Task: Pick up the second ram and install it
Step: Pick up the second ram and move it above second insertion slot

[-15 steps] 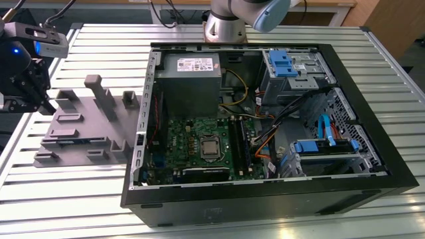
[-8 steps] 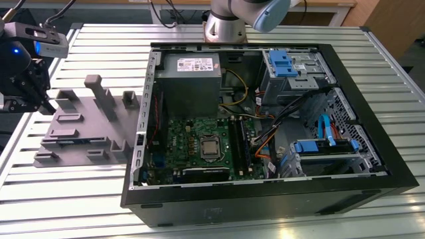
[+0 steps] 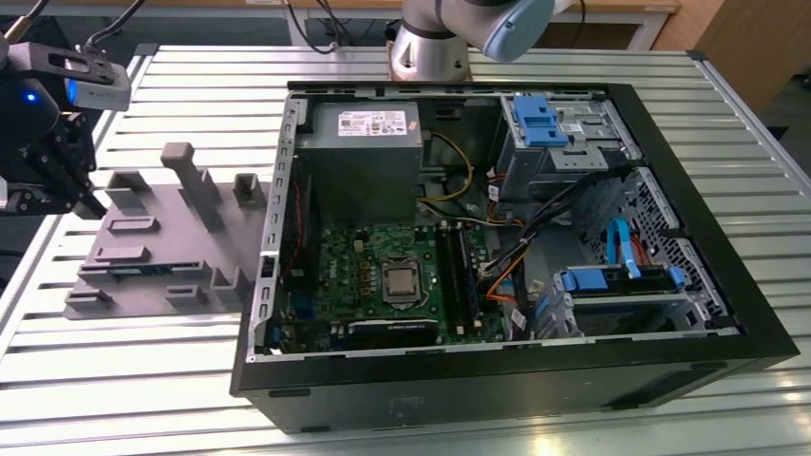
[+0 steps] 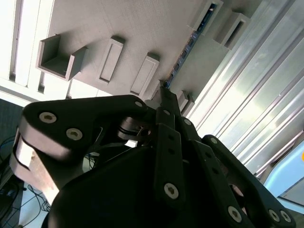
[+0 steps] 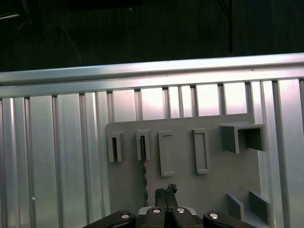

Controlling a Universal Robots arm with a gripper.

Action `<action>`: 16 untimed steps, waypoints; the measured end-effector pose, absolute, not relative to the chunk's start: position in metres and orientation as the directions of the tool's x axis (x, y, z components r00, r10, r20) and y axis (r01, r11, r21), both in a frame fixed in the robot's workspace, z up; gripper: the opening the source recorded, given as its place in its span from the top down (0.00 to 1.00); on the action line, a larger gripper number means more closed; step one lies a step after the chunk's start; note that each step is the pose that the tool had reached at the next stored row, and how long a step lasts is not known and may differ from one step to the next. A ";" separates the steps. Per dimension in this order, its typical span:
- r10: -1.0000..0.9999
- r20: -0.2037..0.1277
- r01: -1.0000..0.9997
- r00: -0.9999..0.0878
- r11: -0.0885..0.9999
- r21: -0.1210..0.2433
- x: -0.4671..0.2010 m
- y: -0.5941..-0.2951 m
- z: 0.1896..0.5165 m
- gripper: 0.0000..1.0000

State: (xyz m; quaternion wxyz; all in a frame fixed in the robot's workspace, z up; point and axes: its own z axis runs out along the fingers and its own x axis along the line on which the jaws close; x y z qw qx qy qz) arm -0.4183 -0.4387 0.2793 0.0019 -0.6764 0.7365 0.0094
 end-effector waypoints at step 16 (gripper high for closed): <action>-0.996 -0.016 -0.996 -0.085 0.085 0.011 -0.418 -0.439 0.279 0.69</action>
